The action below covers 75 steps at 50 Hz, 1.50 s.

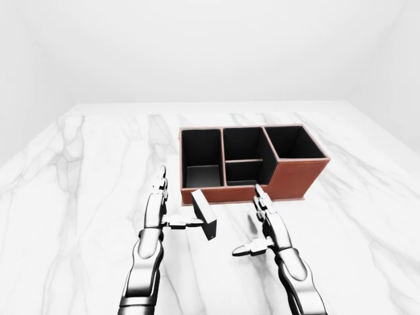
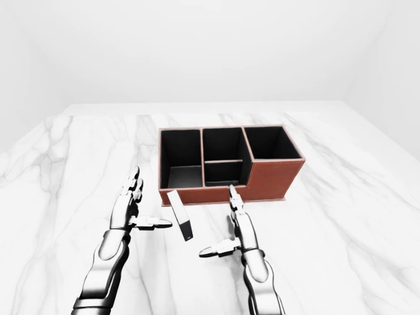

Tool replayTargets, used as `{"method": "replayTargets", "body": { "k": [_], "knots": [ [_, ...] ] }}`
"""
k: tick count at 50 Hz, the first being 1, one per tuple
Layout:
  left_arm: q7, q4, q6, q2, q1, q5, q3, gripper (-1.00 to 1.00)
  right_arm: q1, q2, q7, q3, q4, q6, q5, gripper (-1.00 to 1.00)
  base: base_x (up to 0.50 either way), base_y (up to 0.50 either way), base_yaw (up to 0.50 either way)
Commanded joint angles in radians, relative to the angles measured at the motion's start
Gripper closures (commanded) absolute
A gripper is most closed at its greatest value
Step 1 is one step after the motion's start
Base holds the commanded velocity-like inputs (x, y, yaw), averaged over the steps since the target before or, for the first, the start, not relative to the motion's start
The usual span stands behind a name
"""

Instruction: Pick up the book and place it in the right compartment of the caddy.

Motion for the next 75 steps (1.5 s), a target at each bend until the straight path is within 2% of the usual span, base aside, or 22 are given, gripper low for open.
{"method": "replayTargets", "body": {
  "k": [1, 24, 36, 46, 65, 70, 75],
  "knots": [
    [0.006, 0.040, -0.026, 0.000, -0.014, 0.003, 0.000, -1.00, 0.015, 0.003, -0.013, 0.028, 0.013, 0.000, -0.021, -1.00, 0.00, 0.00, 0.00],
    [0.002, 0.054, -0.040, 0.000, -0.013, 0.003, -0.002, -1.00, -0.024, 0.019, -0.072, 0.090, 0.088, 0.000, -0.066, -1.00, 0.00, 0.00, 0.00],
    [0.000, 0.039, -0.028, -0.001, -0.009, 0.005, -0.004, -1.00, -0.017, 0.029, -0.097, 0.130, 0.068, 0.000, -0.088, -1.00, 0.00, 0.00, 0.00],
    [-0.001, 0.048, -0.034, 0.000, -0.012, 0.004, -0.001, -1.00, -0.014, 0.035, -0.130, 0.175, 0.089, 0.000, -0.100, -1.00, 0.00, 0.00, 0.00],
    [-0.002, 0.046, -0.031, 0.000, -0.012, 0.004, -0.003, -1.00, -0.034, 0.047, -0.157, 0.217, 0.094, 0.000, -0.116, -1.00, 0.00, 0.00, 0.00],
    [-0.002, 0.063, -0.044, 0.001, -0.016, 0.003, -0.001, -1.00, -0.038, 0.051, -0.164, 0.229, 0.092, 0.000, -0.124, -1.00, 0.00, 0.00, 0.00],
    [-0.001, 0.049, -0.033, -0.001, -0.013, 0.004, -0.003, -1.00, -0.050, 0.059, -0.172, 0.236, 0.116, 0.000, -0.127, -1.00, 0.00, 0.00, 0.00]
  ]
}}
